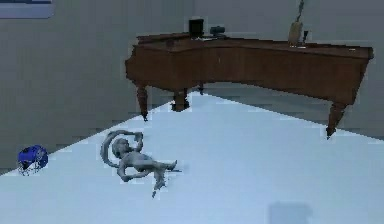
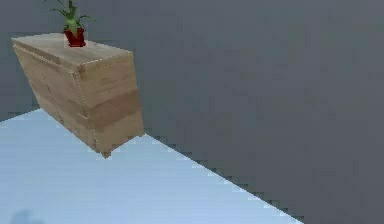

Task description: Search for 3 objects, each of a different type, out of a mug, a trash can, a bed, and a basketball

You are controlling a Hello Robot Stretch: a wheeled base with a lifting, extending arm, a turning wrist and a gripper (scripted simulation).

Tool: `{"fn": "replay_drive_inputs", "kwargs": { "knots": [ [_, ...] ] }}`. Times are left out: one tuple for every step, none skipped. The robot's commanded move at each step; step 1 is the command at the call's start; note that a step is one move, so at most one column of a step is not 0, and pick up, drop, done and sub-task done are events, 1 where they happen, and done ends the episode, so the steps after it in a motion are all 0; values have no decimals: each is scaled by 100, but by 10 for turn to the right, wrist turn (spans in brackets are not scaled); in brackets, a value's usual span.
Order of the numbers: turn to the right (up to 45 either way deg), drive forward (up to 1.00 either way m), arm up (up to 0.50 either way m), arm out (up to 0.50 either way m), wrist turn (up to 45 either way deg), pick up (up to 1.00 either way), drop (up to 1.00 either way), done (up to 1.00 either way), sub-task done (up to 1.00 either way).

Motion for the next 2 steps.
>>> {"fn": "replay_drive_inputs", "kwargs": {
  "knots": [
    [30,0,0,0,0,0,0,0,0],
    [0,100,0,0,0,0,0,0,0]
  ]
}}
